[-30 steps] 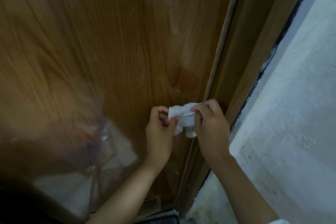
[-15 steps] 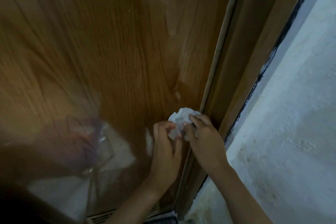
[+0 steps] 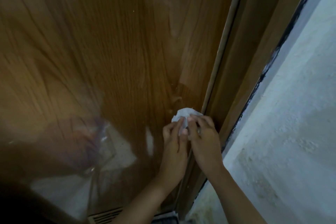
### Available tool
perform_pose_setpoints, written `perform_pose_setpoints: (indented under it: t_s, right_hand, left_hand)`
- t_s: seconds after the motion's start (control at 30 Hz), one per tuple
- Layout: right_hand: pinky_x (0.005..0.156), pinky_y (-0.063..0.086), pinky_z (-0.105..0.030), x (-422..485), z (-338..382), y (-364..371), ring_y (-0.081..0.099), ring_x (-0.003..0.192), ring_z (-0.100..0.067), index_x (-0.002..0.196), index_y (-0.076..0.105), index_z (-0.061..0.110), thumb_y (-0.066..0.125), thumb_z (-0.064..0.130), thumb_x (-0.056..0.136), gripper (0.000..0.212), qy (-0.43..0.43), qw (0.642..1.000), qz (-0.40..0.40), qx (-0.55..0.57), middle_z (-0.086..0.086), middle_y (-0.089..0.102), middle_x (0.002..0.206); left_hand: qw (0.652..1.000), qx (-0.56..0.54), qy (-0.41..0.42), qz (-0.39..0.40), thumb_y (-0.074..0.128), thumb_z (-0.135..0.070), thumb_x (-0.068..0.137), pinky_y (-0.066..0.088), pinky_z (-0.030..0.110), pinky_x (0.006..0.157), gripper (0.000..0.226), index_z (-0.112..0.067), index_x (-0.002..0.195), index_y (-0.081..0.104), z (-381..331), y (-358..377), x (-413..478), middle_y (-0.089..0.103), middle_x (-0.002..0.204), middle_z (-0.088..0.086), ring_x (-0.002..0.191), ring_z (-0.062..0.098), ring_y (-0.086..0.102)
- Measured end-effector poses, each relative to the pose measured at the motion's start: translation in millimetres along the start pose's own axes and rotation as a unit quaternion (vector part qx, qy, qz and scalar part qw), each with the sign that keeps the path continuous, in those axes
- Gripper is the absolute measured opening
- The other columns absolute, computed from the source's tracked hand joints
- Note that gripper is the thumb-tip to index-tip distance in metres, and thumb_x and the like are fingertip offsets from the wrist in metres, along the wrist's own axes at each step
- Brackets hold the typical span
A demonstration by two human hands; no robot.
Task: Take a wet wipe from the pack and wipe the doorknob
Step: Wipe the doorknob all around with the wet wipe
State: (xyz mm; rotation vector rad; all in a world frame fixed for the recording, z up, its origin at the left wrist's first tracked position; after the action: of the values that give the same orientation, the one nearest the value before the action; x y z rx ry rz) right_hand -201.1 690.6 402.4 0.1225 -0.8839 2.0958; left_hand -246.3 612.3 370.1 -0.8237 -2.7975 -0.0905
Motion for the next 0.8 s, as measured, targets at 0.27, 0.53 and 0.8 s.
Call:
perform_pose_setpoints:
  t_s: [0.27, 0.53, 0.8]
  right_hand:
    - [0.095, 0.049, -0.041, -6.9, -26.8, 6.0, 0.066, 0.097, -0.018, 0.107, 0.064, 0.022, 0.038, 0.053, 0.091, 0.043, 0.324, 0.859, 0.111, 0.379, -0.005, 0.071, 0.103]
    - [0.086, 0.049, -0.026, 0.0, -5.2, -3.5, 0.058, 0.105, -0.015, 0.117, 0.059, 0.016, 0.036, 0.042, 0.095, 0.041, 0.073, 0.996, 0.013, 0.052, -0.006, 0.061, 0.121]
    - [0.076, 0.052, -0.031, 0.0, 15.7, 5.0, 0.067, 0.087, -0.017, 0.099, 0.071, 0.016, 0.037, 0.043, 0.088, 0.045, -0.174, 0.949, -0.005, -0.265, -0.002, 0.069, 0.102]
  left_hand:
    - [0.998, -0.031, -0.042, -0.021, 0.043, -0.027, 0.095, 0.042, 0.012, 0.083, 0.02, -0.045, 0.1, 0.049, -18.0, 12.9, 7.1, 0.034, 0.112, -0.018, 0.108, 0.003, 0.047]
    - [0.962, -0.202, -0.17, -0.075, 0.041, -0.029, 0.096, 0.047, 0.041, 0.098, 0.031, -0.014, 0.115, 0.06, -1.5, 9.5, 6.6, 0.065, 0.114, 0.011, 0.112, 0.025, 0.06]
    - [0.991, 0.042, -0.086, -0.098, 0.028, -0.017, 0.086, 0.06, 0.038, 0.074, 0.045, 0.003, 0.084, 0.068, -35.2, 36.9, -5.0, 0.072, 0.079, 0.017, 0.074, 0.026, 0.072]
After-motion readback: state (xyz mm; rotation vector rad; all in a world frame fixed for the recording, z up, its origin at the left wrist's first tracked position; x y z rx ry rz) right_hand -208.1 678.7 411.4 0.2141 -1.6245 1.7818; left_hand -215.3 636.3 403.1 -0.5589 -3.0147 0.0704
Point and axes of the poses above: each hand's wrist, its own x-axis towards the middle knuckle, its own y-axis out of the palm, z = x × y, the point moved 4 cm from there along x, towards the middle knuckle
